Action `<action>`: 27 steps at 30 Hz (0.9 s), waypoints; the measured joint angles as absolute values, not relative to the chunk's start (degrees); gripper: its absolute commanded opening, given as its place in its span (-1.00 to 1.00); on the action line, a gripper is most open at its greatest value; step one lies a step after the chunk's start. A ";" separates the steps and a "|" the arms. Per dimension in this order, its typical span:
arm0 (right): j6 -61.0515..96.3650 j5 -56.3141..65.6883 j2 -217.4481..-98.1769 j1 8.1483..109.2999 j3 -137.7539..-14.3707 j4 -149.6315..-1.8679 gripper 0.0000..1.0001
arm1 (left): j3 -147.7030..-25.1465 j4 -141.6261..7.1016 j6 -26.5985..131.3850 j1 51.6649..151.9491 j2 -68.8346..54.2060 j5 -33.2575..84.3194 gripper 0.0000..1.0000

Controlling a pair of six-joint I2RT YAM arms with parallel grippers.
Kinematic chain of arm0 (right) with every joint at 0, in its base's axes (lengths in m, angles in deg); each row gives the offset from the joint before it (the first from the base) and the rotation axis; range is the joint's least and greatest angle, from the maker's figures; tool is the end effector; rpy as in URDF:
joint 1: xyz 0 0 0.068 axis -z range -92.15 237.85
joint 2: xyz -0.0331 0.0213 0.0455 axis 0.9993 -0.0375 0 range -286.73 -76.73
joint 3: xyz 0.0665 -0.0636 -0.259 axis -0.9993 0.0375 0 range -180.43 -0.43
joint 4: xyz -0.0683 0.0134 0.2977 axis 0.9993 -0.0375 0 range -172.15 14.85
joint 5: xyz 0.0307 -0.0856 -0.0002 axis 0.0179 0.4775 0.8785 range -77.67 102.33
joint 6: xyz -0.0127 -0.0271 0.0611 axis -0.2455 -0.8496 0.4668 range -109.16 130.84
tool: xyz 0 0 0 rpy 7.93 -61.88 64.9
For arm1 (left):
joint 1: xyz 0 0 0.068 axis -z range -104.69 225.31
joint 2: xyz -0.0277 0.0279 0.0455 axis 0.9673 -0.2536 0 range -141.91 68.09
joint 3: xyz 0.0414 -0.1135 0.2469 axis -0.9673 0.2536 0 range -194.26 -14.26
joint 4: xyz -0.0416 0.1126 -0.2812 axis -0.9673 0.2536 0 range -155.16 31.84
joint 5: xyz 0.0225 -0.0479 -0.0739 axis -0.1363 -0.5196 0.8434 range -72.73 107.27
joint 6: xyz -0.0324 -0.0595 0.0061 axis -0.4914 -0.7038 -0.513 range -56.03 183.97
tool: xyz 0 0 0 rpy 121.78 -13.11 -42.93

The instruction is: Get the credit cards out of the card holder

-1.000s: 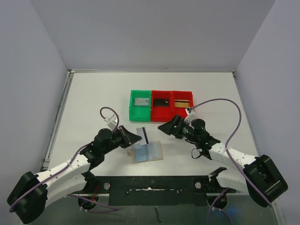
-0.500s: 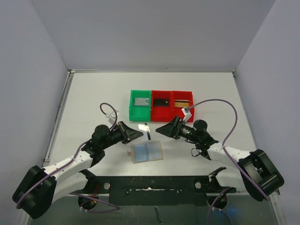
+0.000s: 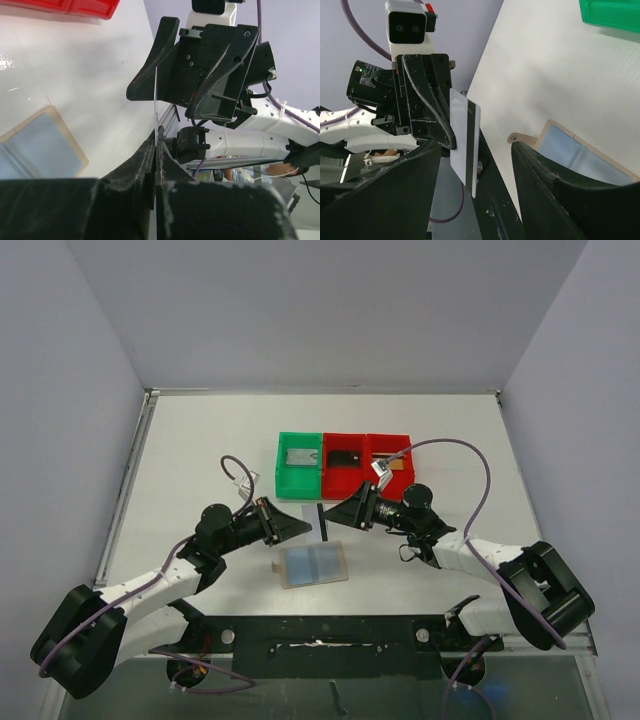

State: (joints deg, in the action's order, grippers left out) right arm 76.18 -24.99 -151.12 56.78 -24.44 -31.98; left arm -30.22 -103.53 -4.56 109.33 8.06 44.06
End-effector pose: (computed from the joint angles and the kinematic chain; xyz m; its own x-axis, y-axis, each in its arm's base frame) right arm 0.2376 0.1817 0.1685 -0.8860 0.3100 -0.3449 -0.2887 0.2134 0.9333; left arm 0.2022 -0.1663 0.1721 -0.8408 -0.4347 -0.3226 0.2423 0.2308 -0.9424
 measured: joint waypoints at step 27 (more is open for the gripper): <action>79.35 -34.87 -153.50 56.98 -25.53 -25.05 -0.65 | -30.90 -108.29 -6.55 109.35 6.68 47.20 -1.00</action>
